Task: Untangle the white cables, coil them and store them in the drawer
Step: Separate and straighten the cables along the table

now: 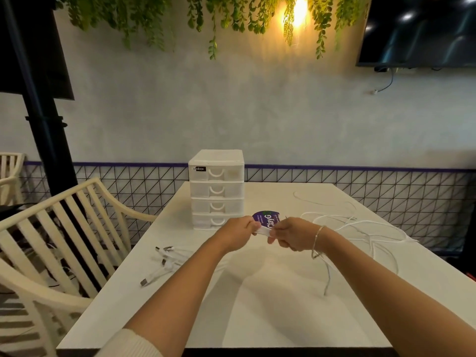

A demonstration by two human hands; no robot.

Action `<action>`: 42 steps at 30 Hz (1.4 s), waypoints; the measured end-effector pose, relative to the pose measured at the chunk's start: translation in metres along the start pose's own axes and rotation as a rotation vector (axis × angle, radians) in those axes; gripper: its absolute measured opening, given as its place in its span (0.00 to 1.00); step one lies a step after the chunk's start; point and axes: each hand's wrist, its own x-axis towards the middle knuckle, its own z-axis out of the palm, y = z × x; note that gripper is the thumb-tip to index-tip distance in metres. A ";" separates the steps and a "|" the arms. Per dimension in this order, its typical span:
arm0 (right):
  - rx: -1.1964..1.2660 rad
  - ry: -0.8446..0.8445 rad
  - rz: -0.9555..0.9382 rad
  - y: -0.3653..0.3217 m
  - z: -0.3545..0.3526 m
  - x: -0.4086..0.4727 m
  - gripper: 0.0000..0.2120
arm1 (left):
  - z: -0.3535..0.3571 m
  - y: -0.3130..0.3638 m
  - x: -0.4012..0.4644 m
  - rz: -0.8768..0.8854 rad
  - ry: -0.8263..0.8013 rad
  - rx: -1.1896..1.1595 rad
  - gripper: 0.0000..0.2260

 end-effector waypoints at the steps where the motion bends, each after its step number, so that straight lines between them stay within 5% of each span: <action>1: 0.052 -0.025 0.021 0.005 -0.001 -0.001 0.16 | 0.000 0.000 -0.001 0.009 -0.015 0.007 0.14; 7: 0.018 0.207 -0.058 0.026 -0.003 0.003 0.15 | 0.008 -0.001 -0.007 0.074 -0.127 0.048 0.10; 14: -0.186 0.036 -0.154 0.018 0.026 -0.006 0.12 | 0.016 -0.026 -0.008 0.006 -0.090 0.087 0.13; 19: -0.217 0.186 -0.035 0.024 0.015 0.001 0.16 | 0.025 -0.021 -0.010 0.045 -0.156 0.102 0.13; 24: -0.337 0.123 -0.087 0.024 0.031 0.005 0.18 | 0.016 -0.048 -0.013 -0.030 -0.196 0.128 0.11; 42: -0.270 0.188 -0.023 0.036 0.032 0.022 0.16 | -0.079 -0.135 -0.035 -0.173 -0.088 0.780 0.11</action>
